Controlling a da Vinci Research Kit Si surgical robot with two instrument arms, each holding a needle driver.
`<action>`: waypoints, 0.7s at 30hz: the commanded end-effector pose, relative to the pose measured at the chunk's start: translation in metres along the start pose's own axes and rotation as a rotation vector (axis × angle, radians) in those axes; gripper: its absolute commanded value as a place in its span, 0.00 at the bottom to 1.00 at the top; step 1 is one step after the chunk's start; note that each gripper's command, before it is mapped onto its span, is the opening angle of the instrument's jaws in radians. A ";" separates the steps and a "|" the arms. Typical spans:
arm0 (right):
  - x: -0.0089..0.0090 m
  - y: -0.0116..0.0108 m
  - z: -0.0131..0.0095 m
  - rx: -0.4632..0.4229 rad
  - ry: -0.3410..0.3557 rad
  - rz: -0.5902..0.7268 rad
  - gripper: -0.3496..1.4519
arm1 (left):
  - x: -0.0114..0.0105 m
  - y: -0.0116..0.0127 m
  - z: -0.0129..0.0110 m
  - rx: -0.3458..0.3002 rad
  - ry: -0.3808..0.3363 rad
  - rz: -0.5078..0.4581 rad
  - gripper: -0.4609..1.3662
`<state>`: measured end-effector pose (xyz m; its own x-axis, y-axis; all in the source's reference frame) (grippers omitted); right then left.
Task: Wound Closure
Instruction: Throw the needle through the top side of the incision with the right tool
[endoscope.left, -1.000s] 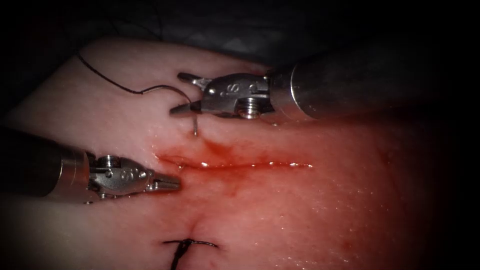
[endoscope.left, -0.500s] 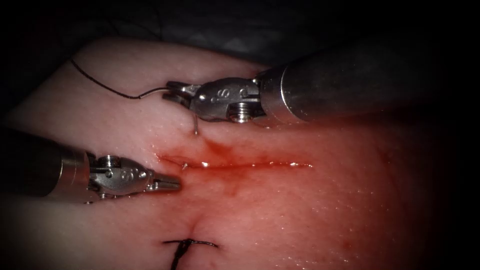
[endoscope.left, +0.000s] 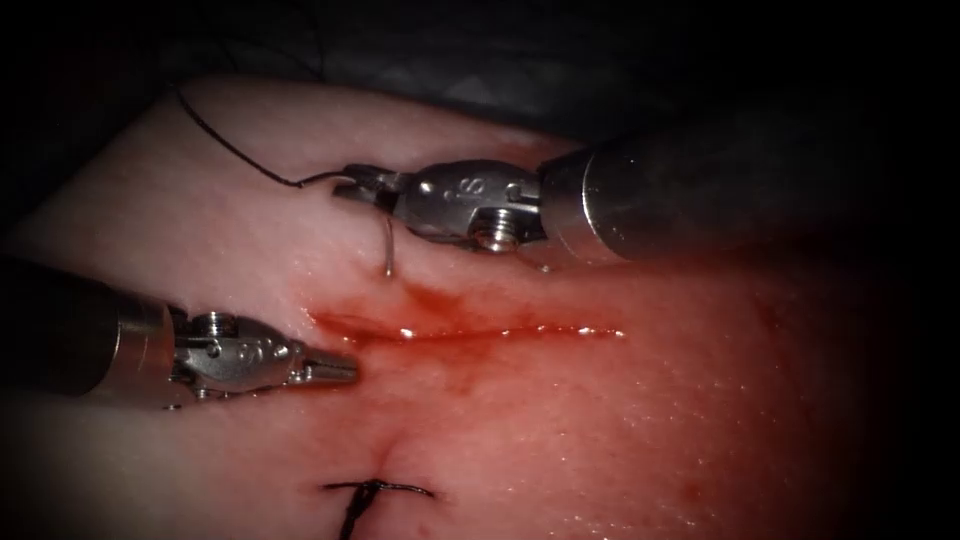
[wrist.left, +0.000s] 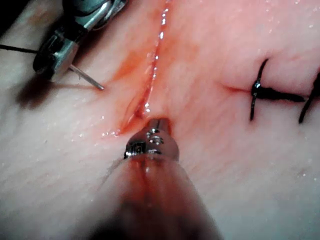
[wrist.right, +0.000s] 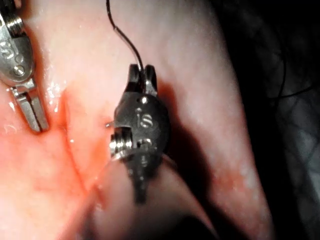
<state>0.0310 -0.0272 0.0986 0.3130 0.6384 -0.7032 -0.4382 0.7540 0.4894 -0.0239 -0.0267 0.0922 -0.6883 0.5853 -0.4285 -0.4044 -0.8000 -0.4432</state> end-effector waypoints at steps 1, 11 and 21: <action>-0.0001 0.0000 0.0000 0.000 0.009 0.010 0.00 | 0.0000 -0.0001 -0.0001 -0.011 0.001 0.001 0.10; 0.0003 0.0018 -0.0001 0.016 0.058 0.030 0.00 | -0.0004 -0.0002 -0.0006 -0.017 0.000 -0.007 0.10; 0.0009 0.0030 -0.0006 0.018 0.061 -0.022 0.00 | -0.0011 -0.0002 -0.0008 -0.023 -0.032 -0.014 0.11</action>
<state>0.0294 -0.0244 0.0991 0.2683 0.6143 -0.7420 -0.4156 0.7687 0.4862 -0.0225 -0.0271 0.0921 -0.7009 0.5925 -0.3971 -0.4061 -0.7892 -0.4607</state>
